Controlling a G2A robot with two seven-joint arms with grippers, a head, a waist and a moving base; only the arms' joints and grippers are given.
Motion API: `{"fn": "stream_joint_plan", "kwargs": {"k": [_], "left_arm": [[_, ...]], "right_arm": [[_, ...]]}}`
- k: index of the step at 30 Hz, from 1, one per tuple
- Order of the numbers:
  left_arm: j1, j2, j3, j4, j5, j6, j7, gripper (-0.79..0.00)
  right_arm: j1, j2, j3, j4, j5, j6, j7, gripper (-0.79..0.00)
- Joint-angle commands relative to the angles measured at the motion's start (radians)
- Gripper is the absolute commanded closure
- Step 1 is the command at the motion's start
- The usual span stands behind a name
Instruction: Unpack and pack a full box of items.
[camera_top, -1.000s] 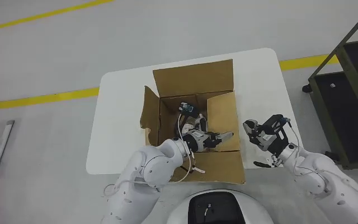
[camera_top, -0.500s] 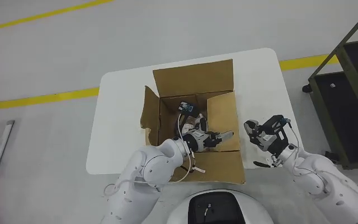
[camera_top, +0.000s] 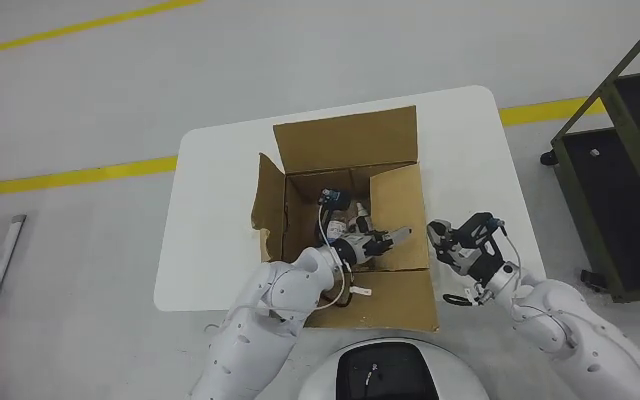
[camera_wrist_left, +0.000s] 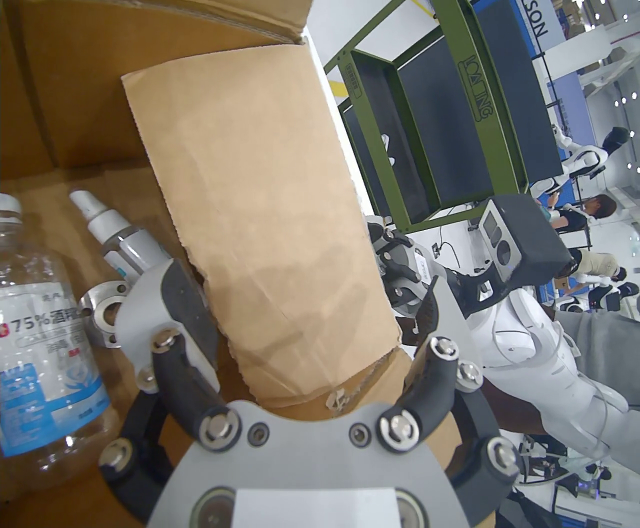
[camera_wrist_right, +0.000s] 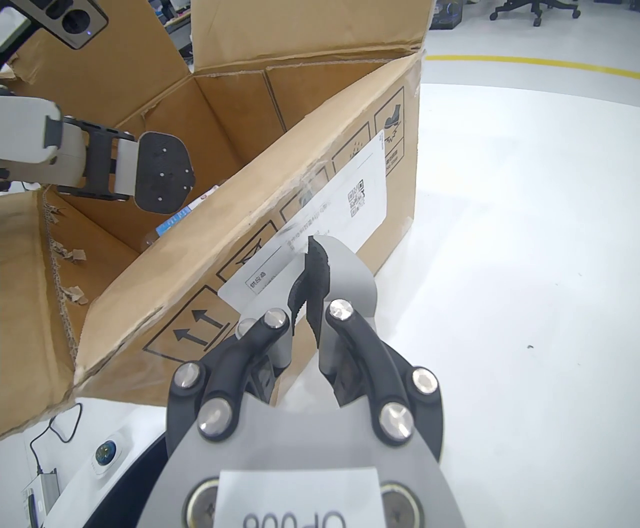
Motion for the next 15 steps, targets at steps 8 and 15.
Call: {"fn": "stream_joint_plan", "kwargs": {"k": [8, 15], "left_arm": [[-0.003, -0.007, 0.006, 0.050, -0.005, 0.006, 0.012, -0.785], [0.001, -0.013, 0.001, 0.063, -0.063, -0.007, 0.017, -0.785]], "right_arm": [[0.000, -0.009, -0.001, 0.007, -0.009, -0.006, 0.001, 0.000], [0.005, -0.015, -0.001, 0.010, -0.010, -0.013, 0.004, 0.000]]}}
